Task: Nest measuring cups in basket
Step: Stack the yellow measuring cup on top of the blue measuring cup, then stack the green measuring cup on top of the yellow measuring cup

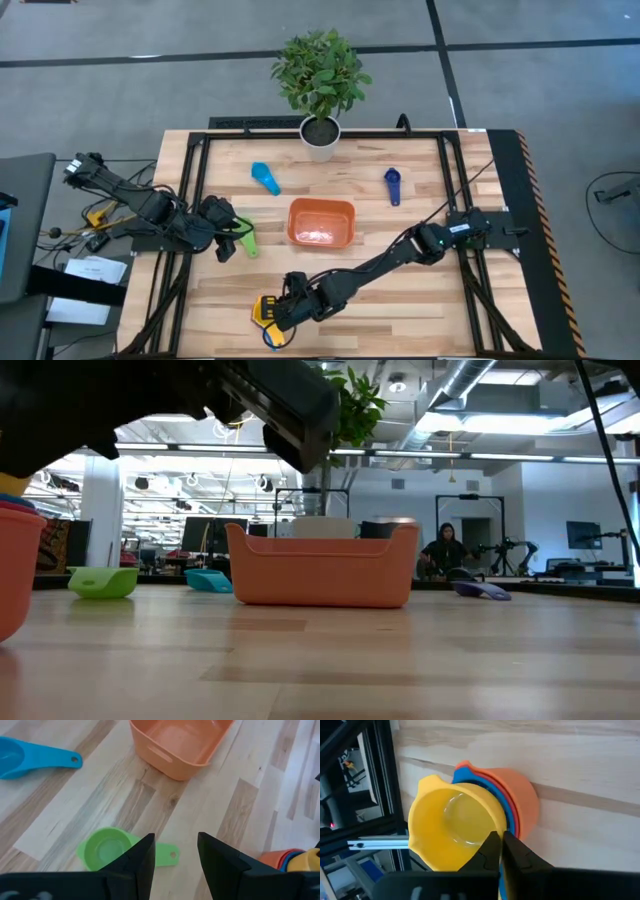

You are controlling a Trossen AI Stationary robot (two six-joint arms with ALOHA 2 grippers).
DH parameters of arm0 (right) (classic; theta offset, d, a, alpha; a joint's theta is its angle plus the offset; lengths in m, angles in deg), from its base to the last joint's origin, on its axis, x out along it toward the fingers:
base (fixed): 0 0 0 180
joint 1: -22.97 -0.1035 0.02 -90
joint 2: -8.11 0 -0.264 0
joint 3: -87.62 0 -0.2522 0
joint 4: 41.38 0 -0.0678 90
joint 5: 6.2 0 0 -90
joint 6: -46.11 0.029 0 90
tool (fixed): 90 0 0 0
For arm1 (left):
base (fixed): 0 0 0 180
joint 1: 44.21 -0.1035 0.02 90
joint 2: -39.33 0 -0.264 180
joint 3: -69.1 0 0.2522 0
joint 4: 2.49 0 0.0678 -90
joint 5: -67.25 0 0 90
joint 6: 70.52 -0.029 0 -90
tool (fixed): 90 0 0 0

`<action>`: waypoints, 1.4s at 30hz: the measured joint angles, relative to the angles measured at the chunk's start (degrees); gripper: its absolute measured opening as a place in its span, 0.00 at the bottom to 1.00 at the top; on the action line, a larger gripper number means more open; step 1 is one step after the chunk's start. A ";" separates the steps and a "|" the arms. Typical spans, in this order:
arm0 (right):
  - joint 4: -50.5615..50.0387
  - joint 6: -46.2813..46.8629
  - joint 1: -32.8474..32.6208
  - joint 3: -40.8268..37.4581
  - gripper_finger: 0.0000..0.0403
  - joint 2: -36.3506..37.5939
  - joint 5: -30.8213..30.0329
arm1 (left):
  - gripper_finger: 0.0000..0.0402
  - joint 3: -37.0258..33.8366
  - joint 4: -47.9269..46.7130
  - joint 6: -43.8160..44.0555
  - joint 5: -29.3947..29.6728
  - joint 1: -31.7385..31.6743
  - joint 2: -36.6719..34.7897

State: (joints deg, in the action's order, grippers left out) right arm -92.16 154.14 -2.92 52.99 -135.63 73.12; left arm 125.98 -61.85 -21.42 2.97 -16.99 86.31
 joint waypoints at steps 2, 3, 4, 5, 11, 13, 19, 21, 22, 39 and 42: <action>-0.11 -0.14 0.00 0.00 0.09 0.00 0.35 | 0.34 0.02 0.00 0.07 -0.17 0.00 -0.01; -0.08 -0.25 0.00 0.00 0.11 0.00 0.37 | 0.34 0.00 0.00 0.09 -0.38 0.00 0.00; -0.05 -0.29 0.00 0.00 0.12 0.00 0.37 | 0.34 0.00 0.00 0.11 -0.46 0.00 0.00; -0.06 -0.33 0.00 0.00 0.14 0.00 0.35 | 0.34 0.02 0.00 0.11 -0.46 0.00 0.00; 0.03 -1.63 0.00 0.00 0.24 0.00 0.37 | 0.34 0.01 0.00 0.16 -0.46 0.00 0.00; -0.06 -1.99 0.02 0.00 0.27 0.00 0.42 | 0.34 0.00 0.00 0.18 -0.46 0.00 -0.02; -0.11 -6.47 0.02 0.00 0.36 0.09 0.39 | 0.34 0.01 0.00 0.19 -0.99 0.00 -0.01; -0.64 -9.41 0.02 -0.07 0.37 0.79 0.39 | 0.34 0.02 0.00 0.20 -1.39 0.00 -0.02; -0.35 -10.70 0.02 -0.04 0.38 1.13 0.39 | 0.34 0.00 0.00 0.20 -1.46 0.00 0.00; -29.68 -26.31 1.74 -0.01 0.33 18.47 -7.89 | 0.34 -0.04 0.09 7.43 7.77 -0.38 -0.61; -37.47 -29.25 2.52 0.03 0.32 21.22 -9.58 | 0.34 -0.04 0.38 11.66 10.75 -1.71 -0.82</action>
State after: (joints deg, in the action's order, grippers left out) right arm -129.63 124.88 -0.40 53.02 -114.42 63.53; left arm 125.93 -61.47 -9.76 13.71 -18.69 85.49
